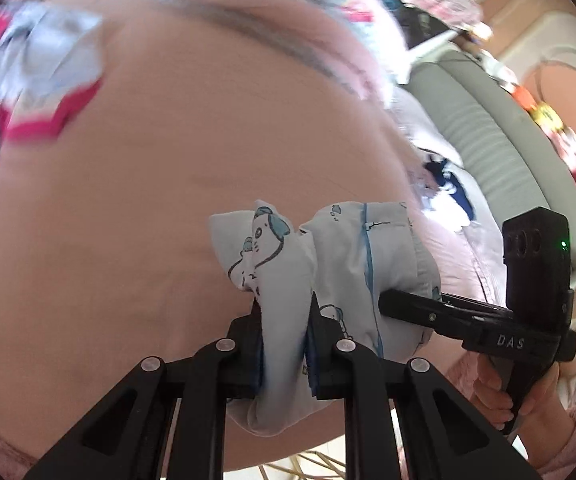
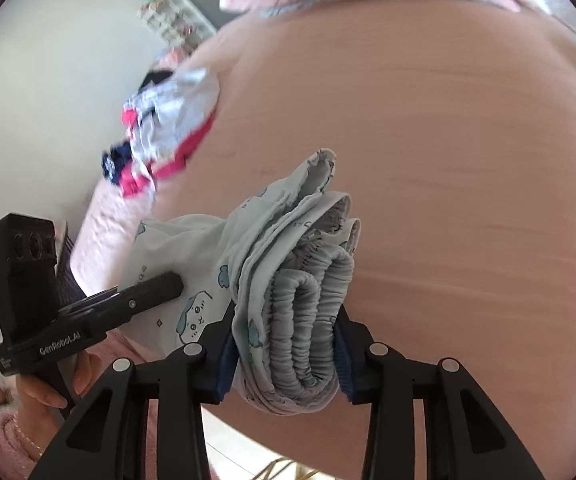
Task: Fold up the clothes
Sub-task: 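Lift the folded pants with both grippers and carry them toward the white garment, then lower the pants onto the white garment and open both grippers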
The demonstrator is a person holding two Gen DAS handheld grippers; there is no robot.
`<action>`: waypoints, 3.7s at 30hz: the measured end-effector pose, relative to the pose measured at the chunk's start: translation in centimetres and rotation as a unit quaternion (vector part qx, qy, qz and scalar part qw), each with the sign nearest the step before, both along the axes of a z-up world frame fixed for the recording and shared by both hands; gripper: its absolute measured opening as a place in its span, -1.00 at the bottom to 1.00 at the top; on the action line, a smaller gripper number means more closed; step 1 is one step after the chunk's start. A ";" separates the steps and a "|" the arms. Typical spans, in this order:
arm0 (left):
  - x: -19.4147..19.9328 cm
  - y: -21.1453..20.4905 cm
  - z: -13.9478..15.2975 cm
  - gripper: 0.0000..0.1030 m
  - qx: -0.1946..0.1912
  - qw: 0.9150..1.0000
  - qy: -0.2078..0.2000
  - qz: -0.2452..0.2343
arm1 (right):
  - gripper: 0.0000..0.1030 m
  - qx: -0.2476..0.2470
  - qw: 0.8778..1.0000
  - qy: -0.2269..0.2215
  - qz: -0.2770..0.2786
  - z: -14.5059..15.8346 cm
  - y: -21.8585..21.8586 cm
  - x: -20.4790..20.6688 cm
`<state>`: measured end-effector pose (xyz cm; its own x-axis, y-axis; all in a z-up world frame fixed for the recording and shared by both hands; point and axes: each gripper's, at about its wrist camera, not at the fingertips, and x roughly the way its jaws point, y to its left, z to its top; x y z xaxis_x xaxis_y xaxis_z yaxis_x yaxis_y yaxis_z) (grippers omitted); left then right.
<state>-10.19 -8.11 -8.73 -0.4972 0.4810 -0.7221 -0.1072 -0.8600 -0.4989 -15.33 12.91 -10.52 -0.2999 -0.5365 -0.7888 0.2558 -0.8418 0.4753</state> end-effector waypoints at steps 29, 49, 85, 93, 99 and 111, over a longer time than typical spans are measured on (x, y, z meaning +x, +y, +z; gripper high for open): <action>-11.6 38.0 8.2 -0.73 -0.016 0.970 0.078 -0.228 | -0.23 0.064 0.972 0.047 -0.222 8.3 34.6 0.0; -32.2 46.1 1.2 -0.72 0.008 0.987 0.047 -0.151 | -0.20 0.073 0.976 0.047 -0.202 4.0 48.3 -21.3; -28.4 42.8 3.1 -0.77 -0.072 0.976 0.105 -0.179 | 0.22 0.118 0.945 0.124 -0.280 6.0 50.3 -14.2; -23.8 36.9 4.8 0.36 -0.047 0.986 0.082 -0.140 | 0.37 0.162 0.944 0.095 -0.272 10.0 43.3 -10.0; -21.4 31.6 7.1 0.36 -0.095 0.988 0.078 -0.097 | 0.39 0.169 0.951 0.093 -0.244 10.1 36.4 -8.5; -17.3 18.0 11.2 0.48 -0.169 0.981 0.090 0.034 | 0.66 0.178 0.950 0.144 -0.211 13.6 23.2 -7.2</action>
<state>-27.46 9.85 2.45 -0.6541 0.1909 -0.7319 -0.1043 -0.9811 -0.1628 -22.55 36.12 3.13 -0.6592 -0.0358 -0.7511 -0.0633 -0.9927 0.1029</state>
